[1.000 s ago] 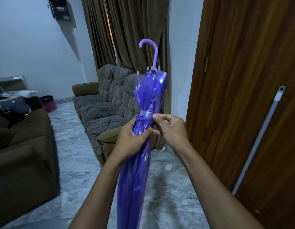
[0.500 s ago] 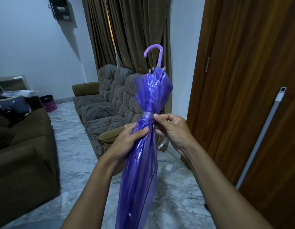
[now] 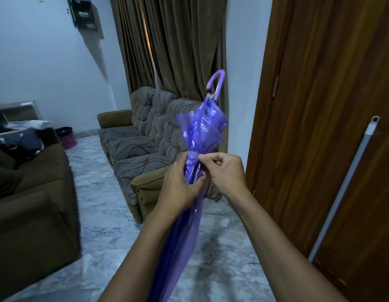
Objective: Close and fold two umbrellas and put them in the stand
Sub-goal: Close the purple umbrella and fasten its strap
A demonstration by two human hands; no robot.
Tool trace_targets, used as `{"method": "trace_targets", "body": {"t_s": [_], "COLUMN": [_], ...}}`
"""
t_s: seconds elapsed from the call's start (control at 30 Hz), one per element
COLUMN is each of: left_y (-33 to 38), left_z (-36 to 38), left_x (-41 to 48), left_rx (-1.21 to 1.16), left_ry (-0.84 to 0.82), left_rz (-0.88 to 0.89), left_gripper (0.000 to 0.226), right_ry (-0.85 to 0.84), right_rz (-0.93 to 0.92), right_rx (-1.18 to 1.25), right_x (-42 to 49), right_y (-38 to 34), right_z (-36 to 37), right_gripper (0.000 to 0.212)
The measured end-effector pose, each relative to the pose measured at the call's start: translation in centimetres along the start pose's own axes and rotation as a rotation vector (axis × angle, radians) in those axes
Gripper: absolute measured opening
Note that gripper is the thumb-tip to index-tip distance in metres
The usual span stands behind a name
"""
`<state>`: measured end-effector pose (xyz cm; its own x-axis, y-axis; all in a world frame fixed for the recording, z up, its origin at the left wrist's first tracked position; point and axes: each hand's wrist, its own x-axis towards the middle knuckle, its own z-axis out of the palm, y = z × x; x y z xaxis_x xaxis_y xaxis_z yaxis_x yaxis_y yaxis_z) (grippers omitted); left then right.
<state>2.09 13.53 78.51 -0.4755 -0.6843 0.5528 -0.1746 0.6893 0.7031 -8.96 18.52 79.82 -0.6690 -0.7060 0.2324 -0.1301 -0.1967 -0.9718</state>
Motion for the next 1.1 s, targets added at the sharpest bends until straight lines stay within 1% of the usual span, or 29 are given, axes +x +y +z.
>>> {"method": "trace_targets", "body": {"t_s": [0.07, 0.17, 0.23, 0.33, 0.4, 0.47, 0.5, 0.6, 0.63, 0.7, 0.77, 0.83, 0.9, 0.97, 1.03, 1.1], "left_y": [0.0, 0.2, -0.2, -0.5, -0.7, -0.8, -0.9, -0.6, -0.4, 0.2, 0.5, 0.2, 0.0, -0.3, -0.4, -0.6], "left_z": [-0.4, -1.0, -1.1, -1.0, -0.9, -0.9, -0.8, -1.1, -1.2, -1.3, -1.1, -1.0, -1.3, -1.7, -2.1, -2.3], "left_x": [-0.1, -0.1, -0.1, -0.3, -0.6, -0.7, -0.5, 0.1, 0.2, 0.0, -0.4, -0.5, -0.6, -0.4, -0.4, -0.5], "left_rx": [-0.106, -0.298, -0.421, -0.617, -0.735, -0.704, -0.61, -0.157, -0.081, -0.057, 0.012, -0.014, -0.155, -0.3, -0.401, -0.483], "left_ry": [0.029, -0.001, -0.033, -0.076, -0.139, -0.156, -0.142, -0.119, -0.133, -0.17, -0.163, -0.09, -0.058, -0.063, -0.092, -0.121], "left_rz": [-0.02, -0.053, -0.073, -0.151, -0.206, -0.235, -0.232, -0.197, -0.201, -0.179, -0.133, -0.125, -0.172, -0.217, -0.229, -0.226], "left_gripper": [0.04, 0.051, 0.05, 0.047, 0.046, 0.043, 0.042, 0.043, 0.046, 0.051, 0.06, 0.06, 0.055, 0.05, 0.043, 0.035], "right_ry": [-0.075, -0.09, -0.078, -0.107, -0.14, -0.134, -0.109, -0.01, 0.006, 0.031, 0.036, -0.029, -0.121, -0.174, -0.177, -0.156], "right_rz": [0.004, 0.015, 0.047, 0.111, 0.132, 0.128, 0.123, 0.104, 0.101, 0.078, 0.035, -0.007, -0.029, -0.022, -0.001, -0.023], "right_rx": [0.105, 0.183, 0.208, 0.263, 0.254, 0.23, 0.212, 0.112, 0.074, -0.013, -0.081, -0.076, -0.032, 0.06, 0.153, 0.147], "right_x": [-0.1, 0.0, -0.1, -0.1, -0.1, -0.1, 0.0, 0.0, 0.0, -0.2, -0.2, -0.1, -0.2, -0.2, -0.3, -0.2], "right_y": [-0.1, -0.1, 0.0, -0.1, -0.3, -0.3, -0.2, 0.3, 0.5, 0.8, 0.8, 0.5, 0.1, -0.1, 0.1, 0.2], "right_z": [-0.1, -0.9, -1.4, -1.4, -1.3, -1.3, -1.3, -1.2, -1.1, -0.7, -0.4, -0.3, -0.7, -1.1, -1.3, -1.3], "right_gripper": [0.009, 0.005, 0.01, 0.008, 0.007, 0.008, 0.009, 0.014, 0.015, 0.012, 0.01, 0.006, 0.007, 0.009, 0.006, 0.003]}}
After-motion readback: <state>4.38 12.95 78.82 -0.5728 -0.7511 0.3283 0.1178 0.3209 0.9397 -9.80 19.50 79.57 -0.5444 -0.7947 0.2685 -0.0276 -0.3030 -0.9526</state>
